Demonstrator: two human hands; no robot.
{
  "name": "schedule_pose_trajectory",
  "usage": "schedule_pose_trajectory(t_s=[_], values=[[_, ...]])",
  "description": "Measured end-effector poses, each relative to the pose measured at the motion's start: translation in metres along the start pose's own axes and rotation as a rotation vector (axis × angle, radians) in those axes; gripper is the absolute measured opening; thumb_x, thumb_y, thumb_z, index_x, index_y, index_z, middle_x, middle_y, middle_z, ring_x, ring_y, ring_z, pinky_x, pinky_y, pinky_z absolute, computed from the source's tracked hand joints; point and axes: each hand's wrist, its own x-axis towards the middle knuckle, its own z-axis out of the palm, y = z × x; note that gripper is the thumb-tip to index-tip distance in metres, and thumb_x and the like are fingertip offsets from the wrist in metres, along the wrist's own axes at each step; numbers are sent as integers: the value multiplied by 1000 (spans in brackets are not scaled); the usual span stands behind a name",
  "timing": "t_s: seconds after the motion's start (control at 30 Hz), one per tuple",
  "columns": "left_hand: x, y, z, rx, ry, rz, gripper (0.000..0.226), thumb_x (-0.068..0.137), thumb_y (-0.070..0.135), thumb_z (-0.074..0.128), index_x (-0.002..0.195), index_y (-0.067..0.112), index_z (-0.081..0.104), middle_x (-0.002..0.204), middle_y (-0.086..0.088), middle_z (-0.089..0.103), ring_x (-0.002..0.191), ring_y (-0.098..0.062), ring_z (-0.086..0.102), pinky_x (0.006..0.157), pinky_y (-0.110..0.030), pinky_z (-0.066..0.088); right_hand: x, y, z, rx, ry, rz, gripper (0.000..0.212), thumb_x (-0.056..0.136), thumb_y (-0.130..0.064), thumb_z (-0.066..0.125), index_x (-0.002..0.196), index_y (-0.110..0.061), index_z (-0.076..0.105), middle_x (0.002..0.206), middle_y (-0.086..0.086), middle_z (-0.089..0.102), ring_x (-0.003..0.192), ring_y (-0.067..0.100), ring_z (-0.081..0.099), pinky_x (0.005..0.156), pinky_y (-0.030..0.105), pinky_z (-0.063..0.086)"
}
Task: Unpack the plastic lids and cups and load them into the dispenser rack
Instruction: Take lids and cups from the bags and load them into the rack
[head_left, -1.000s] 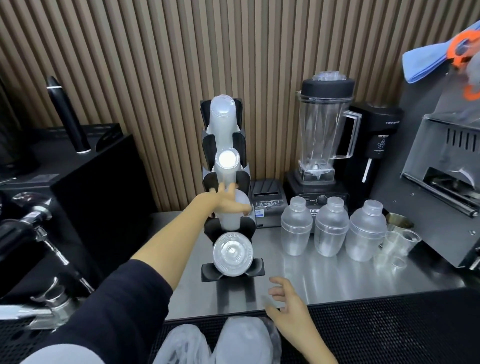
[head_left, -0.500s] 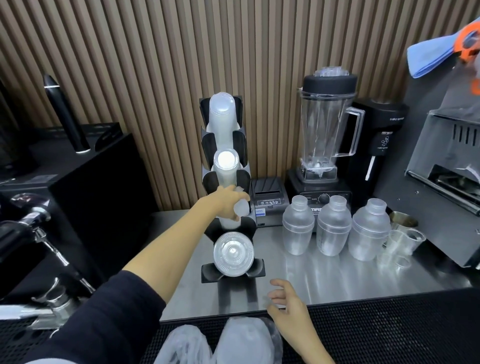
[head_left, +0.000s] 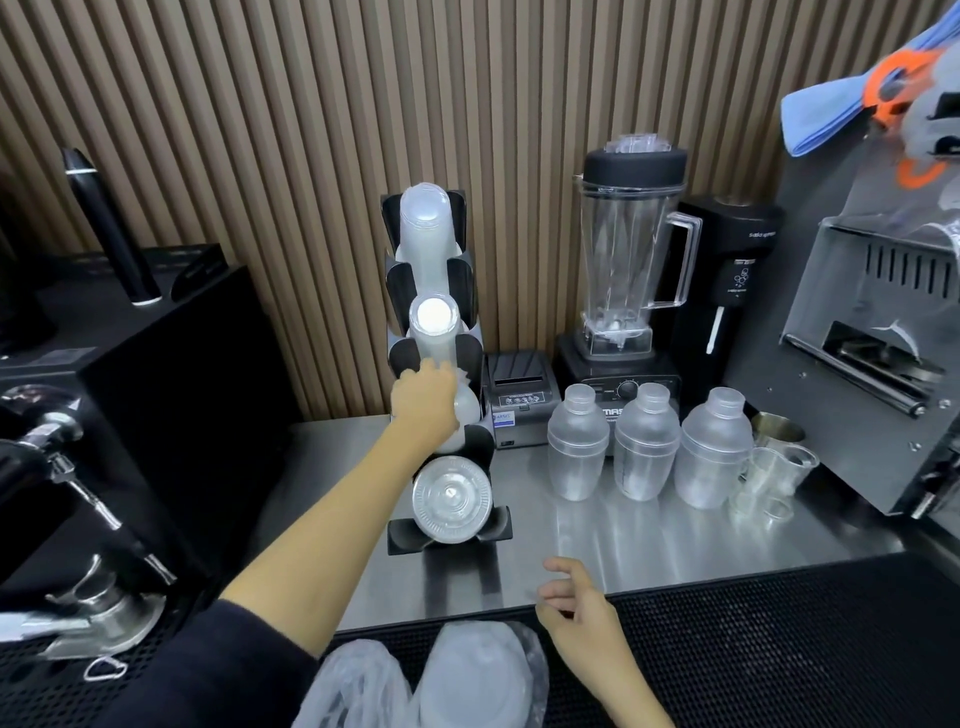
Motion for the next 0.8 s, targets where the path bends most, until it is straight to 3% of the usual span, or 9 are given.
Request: schedule_pose_trajectory(t_s=[0.13, 0.37, 0.47, 0.53, 0.63, 0.67, 0.73, 0.8], values=[[5, -10, 6, -49, -106, 141, 77, 76, 21, 77, 142, 21, 37, 135, -8, 46, 118, -36, 49, 92, -44, 47, 4, 0, 5, 7, -4, -5, 33, 86, -9, 57, 112, -27, 47, 96, -1, 61, 89, 5, 57, 68, 10, 44], [12, 0, -7, 196, -162, 187, 67, 80, 21, 74, 138, 18, 41, 128, -10, 53, 114, -31, 54, 85, -38, 49, 7, -11, 14, -17, -47, -33, 36, 86, -8, 53, 115, -27, 46, 96, -2, 61, 90, 6, 58, 72, 11, 44], [-6, 10, -11, 287, -59, 179, 64, 84, 10, 63, 140, 11, 33, 134, -13, 44, 113, -33, 50, 84, -37, 46, -3, -9, 7, -10, -36, -32, 33, 86, -8, 52, 113, -27, 48, 97, 0, 62, 88, 4, 58, 67, 7, 46], [-31, 10, -18, 173, 87, 151, 67, 82, 3, 59, 142, 9, 29, 139, -13, 38, 110, -33, 48, 82, -37, 45, -10, -2, 2, 2, -27, -7, 30, 86, -6, 53, 109, -25, 51, 94, 1, 64, 82, 10, 62, 64, 7, 47], [-92, 15, -30, -362, 346, 35, 39, 80, -3, 52, 117, 9, 57, 115, -11, 55, 95, -30, 52, 72, -35, 42, -16, 7, 1, -13, -21, 9, 26, 84, -5, 52, 102, -22, 57, 88, 2, 68, 75, 12, 67, 64, 7, 47], [-115, 20, -29, -494, 300, 30, 28, 80, -1, 51, 103, 10, 63, 104, -8, 60, 89, -27, 55, 70, -35, 44, -18, 8, 3, -31, -34, -5, 26, 83, -4, 51, 100, -23, 57, 87, 3, 69, 76, 12, 66, 65, 7, 47], [-160, 30, -10, -495, -7, 156, 22, 78, 6, 53, 92, 15, 67, 94, -3, 67, 87, -23, 61, 74, -33, 50, -21, 7, 10, -59, -79, -48, 29, 81, -1, 50, 97, -24, 59, 85, -1, 68, 77, 4, 62, 68, 8, 46], [-188, 33, 28, -369, -345, 287, 34, 76, 12, 55, 108, 19, 63, 107, -4, 65, 103, -23, 60, 85, -33, 50, -22, 7, 18, -76, -121, -76, 30, 80, -1, 53, 94, -26, 60, 86, -6, 66, 80, 0, 61, 75, 9, 47]])
